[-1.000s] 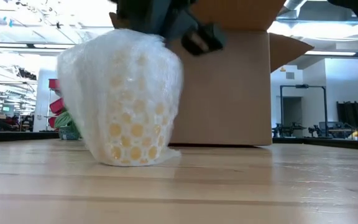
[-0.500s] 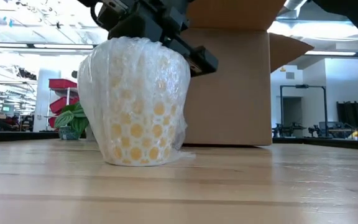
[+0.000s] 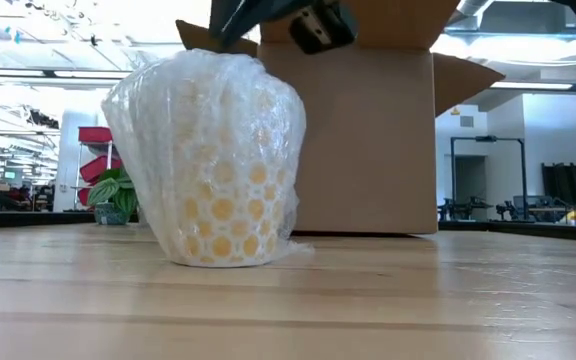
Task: Wrap mug
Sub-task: Put the yellow wrapped mug into the cardboard box
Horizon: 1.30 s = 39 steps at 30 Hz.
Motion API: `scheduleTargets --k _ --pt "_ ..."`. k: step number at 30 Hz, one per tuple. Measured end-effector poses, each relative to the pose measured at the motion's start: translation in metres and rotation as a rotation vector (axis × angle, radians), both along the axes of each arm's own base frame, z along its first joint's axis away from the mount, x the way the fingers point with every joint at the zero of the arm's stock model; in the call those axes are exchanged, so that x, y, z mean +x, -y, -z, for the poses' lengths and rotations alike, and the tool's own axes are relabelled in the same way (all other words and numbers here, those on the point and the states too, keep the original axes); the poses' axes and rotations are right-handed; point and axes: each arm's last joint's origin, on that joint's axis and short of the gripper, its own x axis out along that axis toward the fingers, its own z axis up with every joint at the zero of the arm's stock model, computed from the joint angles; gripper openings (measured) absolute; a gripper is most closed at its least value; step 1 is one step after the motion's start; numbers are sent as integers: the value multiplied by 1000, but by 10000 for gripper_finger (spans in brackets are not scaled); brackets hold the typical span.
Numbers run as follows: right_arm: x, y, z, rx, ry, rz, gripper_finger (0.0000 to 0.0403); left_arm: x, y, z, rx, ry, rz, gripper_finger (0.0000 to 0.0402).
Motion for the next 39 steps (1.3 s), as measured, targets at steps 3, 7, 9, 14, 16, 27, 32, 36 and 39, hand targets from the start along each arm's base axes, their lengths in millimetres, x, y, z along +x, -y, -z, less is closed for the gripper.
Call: scheduleTargets --k 3,7,9,14,16,27,32,36,39 --pt "-1 3 -9 -21 51 -64 50 0 0 0 2 5 -3 1" --pt "3 2 -12 -95 155 -241 116 0 0 0 3 6 -3 1" --pt "4 2 -13 -133 191 -325 152 0 0 0 3 6 -3 1" --pt "7 1 -15 -213 277 -490 227 0 0 0 3 7 -3 1" --pt "11 0 -17 -265 343 -560 243 0 0 0 3 7 -3 1" --pt "18 20 10 -451 244 -724 250 0 0 0 2 9 -5 1" --pt "24 26 42 -435 134 -772 250 1 -1 0 0 9 -12 1" --pt "27 20 58 -432 108 -795 250 2 -1 0 -3 8 -18 1" --pt "28 10 68 -446 96 -821 248 3 -1 0 -8 8 -21 1"
